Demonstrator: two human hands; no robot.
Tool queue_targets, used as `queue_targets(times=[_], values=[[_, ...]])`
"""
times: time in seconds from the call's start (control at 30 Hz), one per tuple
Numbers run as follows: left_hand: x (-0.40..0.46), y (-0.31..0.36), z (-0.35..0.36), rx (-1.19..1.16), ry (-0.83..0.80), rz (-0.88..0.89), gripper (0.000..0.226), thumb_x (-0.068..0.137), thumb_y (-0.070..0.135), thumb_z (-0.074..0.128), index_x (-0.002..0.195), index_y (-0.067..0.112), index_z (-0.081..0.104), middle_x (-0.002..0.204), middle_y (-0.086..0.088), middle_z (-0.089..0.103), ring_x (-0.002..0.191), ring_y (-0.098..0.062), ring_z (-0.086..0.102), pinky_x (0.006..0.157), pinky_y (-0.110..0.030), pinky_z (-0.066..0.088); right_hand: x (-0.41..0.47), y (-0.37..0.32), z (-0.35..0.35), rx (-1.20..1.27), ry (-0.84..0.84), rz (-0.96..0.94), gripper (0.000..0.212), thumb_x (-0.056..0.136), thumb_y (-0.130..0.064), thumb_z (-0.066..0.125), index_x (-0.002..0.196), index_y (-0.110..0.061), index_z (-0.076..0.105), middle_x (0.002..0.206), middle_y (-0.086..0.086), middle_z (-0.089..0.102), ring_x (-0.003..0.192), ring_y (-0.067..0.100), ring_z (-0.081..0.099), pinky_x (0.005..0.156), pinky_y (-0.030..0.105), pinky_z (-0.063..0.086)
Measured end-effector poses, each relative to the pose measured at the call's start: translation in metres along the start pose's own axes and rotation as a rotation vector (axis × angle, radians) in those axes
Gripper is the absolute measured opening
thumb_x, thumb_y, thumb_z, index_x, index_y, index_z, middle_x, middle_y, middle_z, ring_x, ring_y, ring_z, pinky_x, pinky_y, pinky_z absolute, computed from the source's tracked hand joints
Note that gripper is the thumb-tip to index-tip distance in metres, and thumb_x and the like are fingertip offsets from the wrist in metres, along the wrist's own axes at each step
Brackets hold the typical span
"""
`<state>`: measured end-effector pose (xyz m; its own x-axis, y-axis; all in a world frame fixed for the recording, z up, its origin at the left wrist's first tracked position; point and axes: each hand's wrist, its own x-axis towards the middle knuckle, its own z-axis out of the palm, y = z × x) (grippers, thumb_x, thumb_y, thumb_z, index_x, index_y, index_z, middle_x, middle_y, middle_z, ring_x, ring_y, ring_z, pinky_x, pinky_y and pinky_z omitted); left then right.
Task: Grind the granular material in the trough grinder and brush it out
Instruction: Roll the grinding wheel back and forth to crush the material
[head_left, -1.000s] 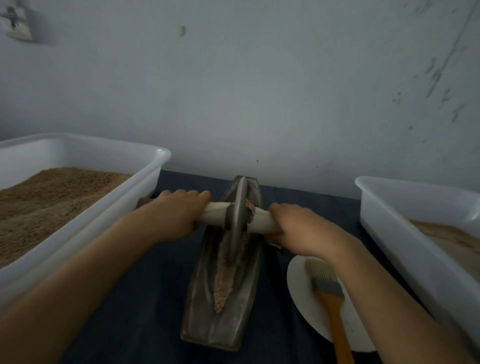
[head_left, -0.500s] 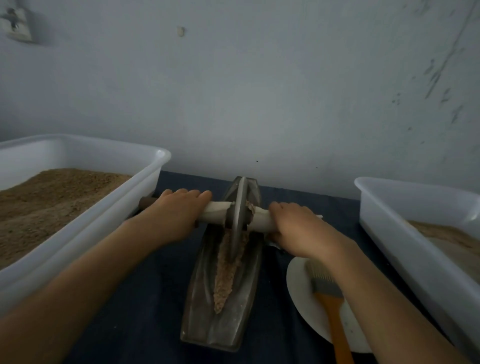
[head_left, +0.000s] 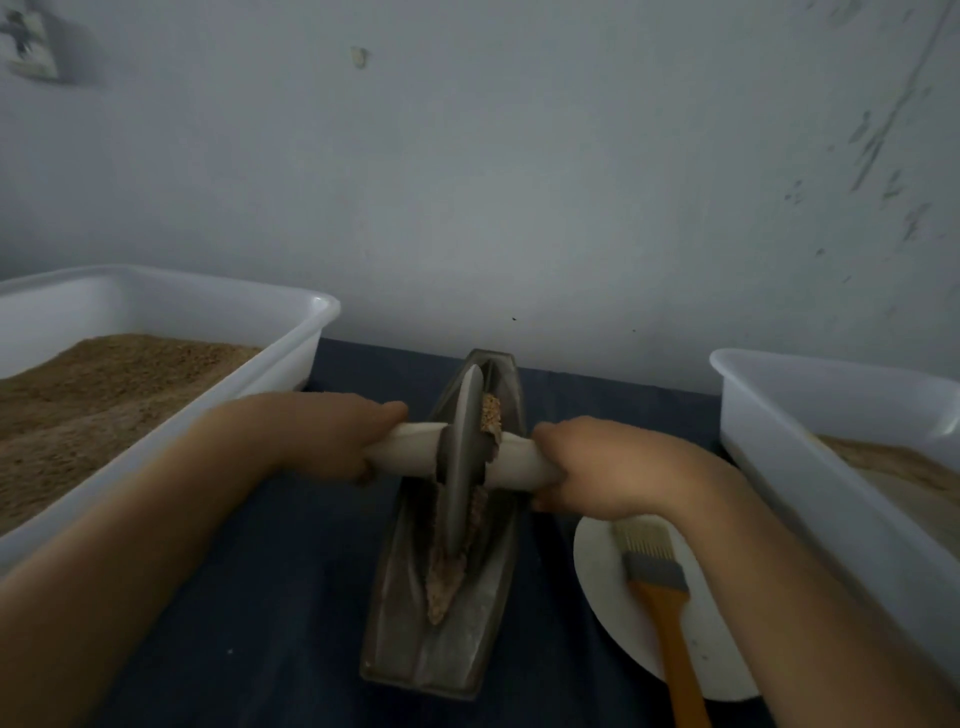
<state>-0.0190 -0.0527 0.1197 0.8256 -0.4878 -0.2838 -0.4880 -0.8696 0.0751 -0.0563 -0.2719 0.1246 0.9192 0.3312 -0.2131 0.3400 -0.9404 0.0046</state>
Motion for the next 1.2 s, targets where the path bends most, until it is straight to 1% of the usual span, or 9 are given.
queue_targets(times=[0.1, 0.23, 0.3, 0.43, 0.57, 0.73, 0.83, 1.0, 1.2], values=[[0.02, -0.004, 0.009, 0.086, 0.225, -0.043, 0.029, 0.091, 0.023, 0.056, 0.11, 0.023, 0.035, 0.116, -0.001, 0.052, 0.1, -0.016, 0.051, 0.088, -0.031, 0.04, 0.019, 0.012, 0.014, 0.001, 0.178, 0.056, 0.03, 0.092, -0.021, 0.055, 0.117, -0.009, 0.045, 0.113, 0.008, 0.053, 0.097, 0.021, 0.05, 0.069, 0.026, 0.03], [0.042, -0.006, 0.028, 0.243, 0.593, -0.109, 0.033, 0.091, 0.024, 0.053, 0.119, 0.021, 0.035, 0.118, 0.001, 0.047, 0.109, -0.02, 0.048, 0.092, -0.036, 0.036, 0.037, 0.023, 0.033, -0.127, 0.467, 0.08, 0.024, 0.089, -0.018, 0.055, 0.111, -0.012, 0.046, 0.11, 0.007, 0.053, 0.099, 0.023, 0.048, 0.07, 0.029, 0.023], [0.045, -0.005, 0.032, 0.255, 0.668, -0.11, 0.034, 0.09, 0.024, 0.053, 0.118, 0.022, 0.035, 0.117, 0.002, 0.047, 0.108, -0.019, 0.047, 0.091, -0.034, 0.035, 0.041, 0.024, 0.037, -0.168, 0.552, 0.077, 0.023, 0.088, -0.019, 0.056, 0.109, -0.013, 0.047, 0.109, 0.006, 0.053, 0.098, 0.022, 0.047, 0.069, 0.029, 0.022], [0.037, -0.007, 0.027, 0.215, 0.556, -0.084, 0.038, 0.092, 0.028, 0.052, 0.125, 0.021, 0.034, 0.123, 0.0, 0.048, 0.113, -0.019, 0.048, 0.097, -0.037, 0.038, 0.036, 0.021, 0.033, -0.183, 0.491, 0.042, 0.023, 0.089, -0.02, 0.055, 0.108, -0.011, 0.046, 0.108, 0.008, 0.054, 0.097, 0.024, 0.048, 0.068, 0.029, 0.022], [0.017, -0.003, 0.014, 0.157, 0.327, -0.039, 0.038, 0.091, 0.026, 0.055, 0.124, 0.024, 0.035, 0.123, 0.003, 0.05, 0.111, -0.015, 0.05, 0.097, -0.033, 0.039, 0.016, 0.01, 0.017, -0.07, 0.219, 0.03, 0.024, 0.092, -0.019, 0.053, 0.113, -0.01, 0.045, 0.111, 0.009, 0.054, 0.095, 0.021, 0.05, 0.067, 0.027, 0.03], [-0.013, 0.005, 0.0, 0.044, 0.021, 0.031, 0.027, 0.09, 0.022, 0.056, 0.1, 0.031, 0.033, 0.091, 0.011, 0.048, 0.085, -0.007, 0.048, 0.079, -0.022, 0.037, -0.013, -0.003, -0.006, 0.017, -0.074, -0.033, 0.037, 0.09, -0.034, 0.06, 0.118, -0.014, 0.048, 0.11, 0.004, 0.055, 0.089, 0.014, 0.049, 0.057, 0.019, 0.034], [-0.023, 0.005, -0.006, 0.017, -0.066, 0.037, 0.024, 0.09, 0.022, 0.056, 0.104, 0.027, 0.038, 0.087, 0.013, 0.047, 0.08, -0.005, 0.047, 0.078, -0.022, 0.039, -0.021, -0.006, -0.009, 0.02, -0.132, -0.044, 0.037, 0.089, -0.038, 0.059, 0.117, -0.016, 0.05, 0.1, 0.0, 0.052, 0.088, 0.013, 0.051, 0.06, 0.019, 0.036], [-0.006, 0.003, 0.0, 0.01, 0.025, 0.01, 0.028, 0.09, 0.019, 0.058, 0.106, 0.025, 0.035, 0.097, 0.005, 0.049, 0.086, -0.009, 0.047, 0.078, -0.022, 0.037, -0.005, -0.001, -0.004, 0.041, -0.066, -0.014, 0.032, 0.091, -0.031, 0.058, 0.115, -0.012, 0.05, 0.099, 0.002, 0.052, 0.085, 0.013, 0.048, 0.054, 0.017, 0.032], [0.033, -0.004, 0.021, 0.186, 0.467, -0.09, 0.033, 0.091, 0.023, 0.053, 0.118, 0.02, 0.035, 0.12, 0.0, 0.049, 0.109, -0.02, 0.048, 0.092, -0.035, 0.037, 0.031, 0.022, 0.024, -0.04, 0.331, 0.058, 0.03, 0.09, -0.023, 0.057, 0.115, -0.011, 0.046, 0.114, 0.007, 0.054, 0.1, 0.023, 0.05, 0.071, 0.029, 0.028]])
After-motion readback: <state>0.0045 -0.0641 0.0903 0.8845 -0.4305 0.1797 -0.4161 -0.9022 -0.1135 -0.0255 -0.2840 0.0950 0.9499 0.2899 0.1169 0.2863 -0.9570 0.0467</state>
